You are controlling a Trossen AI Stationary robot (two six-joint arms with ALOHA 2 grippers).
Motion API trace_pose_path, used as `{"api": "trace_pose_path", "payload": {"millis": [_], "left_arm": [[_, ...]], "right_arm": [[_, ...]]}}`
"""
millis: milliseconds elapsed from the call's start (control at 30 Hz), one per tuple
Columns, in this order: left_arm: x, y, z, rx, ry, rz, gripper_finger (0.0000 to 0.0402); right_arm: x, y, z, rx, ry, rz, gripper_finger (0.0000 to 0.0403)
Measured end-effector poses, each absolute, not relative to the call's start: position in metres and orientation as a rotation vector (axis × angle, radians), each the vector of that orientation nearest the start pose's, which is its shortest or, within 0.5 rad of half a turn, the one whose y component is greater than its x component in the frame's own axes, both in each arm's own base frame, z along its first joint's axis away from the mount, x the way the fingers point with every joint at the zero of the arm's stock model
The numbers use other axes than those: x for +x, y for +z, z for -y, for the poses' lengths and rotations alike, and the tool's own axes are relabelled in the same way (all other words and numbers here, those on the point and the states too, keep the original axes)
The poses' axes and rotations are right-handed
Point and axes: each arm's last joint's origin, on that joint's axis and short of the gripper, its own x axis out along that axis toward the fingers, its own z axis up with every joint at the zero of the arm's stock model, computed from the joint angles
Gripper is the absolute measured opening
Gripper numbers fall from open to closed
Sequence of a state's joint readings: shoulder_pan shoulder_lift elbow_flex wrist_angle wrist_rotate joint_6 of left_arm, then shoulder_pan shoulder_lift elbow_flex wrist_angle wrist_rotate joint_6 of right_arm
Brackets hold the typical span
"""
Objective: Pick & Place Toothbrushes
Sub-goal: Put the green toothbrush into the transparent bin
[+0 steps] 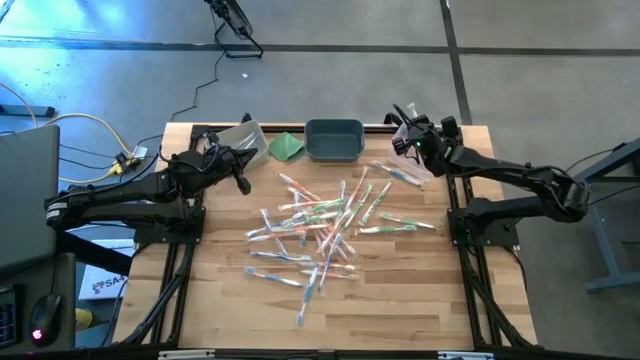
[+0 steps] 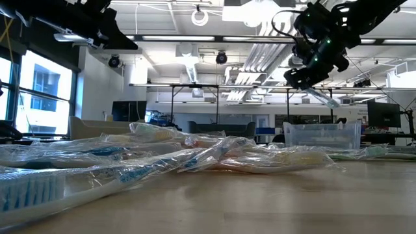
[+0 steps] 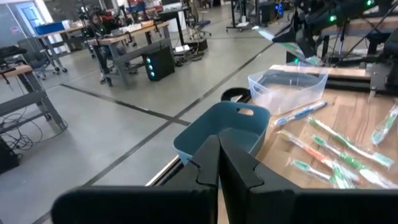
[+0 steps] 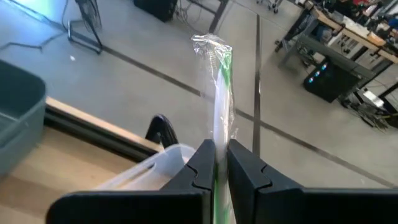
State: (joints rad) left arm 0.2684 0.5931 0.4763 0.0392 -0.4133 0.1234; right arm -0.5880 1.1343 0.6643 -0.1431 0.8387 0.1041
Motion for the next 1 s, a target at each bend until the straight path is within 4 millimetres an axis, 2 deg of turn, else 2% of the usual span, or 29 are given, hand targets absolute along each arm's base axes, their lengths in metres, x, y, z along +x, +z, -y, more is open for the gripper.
{"api": "trace_pose_path", "payload": {"millis": [467,733,1000], "left_arm": [[0.137,0.273,-0.05,0.125,0.672,-0.137,0.0001],[0.137,0.273,-0.05,0.059,0.675,-0.114,0.0001],[0.137,0.273,-0.05,0.05,0.676,-0.111,0.0001]], "right_arm": [[0.174,0.219,0.141,0.028,-1.389,-0.725,0.0014],[0.184,0.191,0.151,-0.011,-1.508,-0.821,0.0014],[0.19,0.17,0.155,0.035,-1.542,-0.847,0.0014]]}}
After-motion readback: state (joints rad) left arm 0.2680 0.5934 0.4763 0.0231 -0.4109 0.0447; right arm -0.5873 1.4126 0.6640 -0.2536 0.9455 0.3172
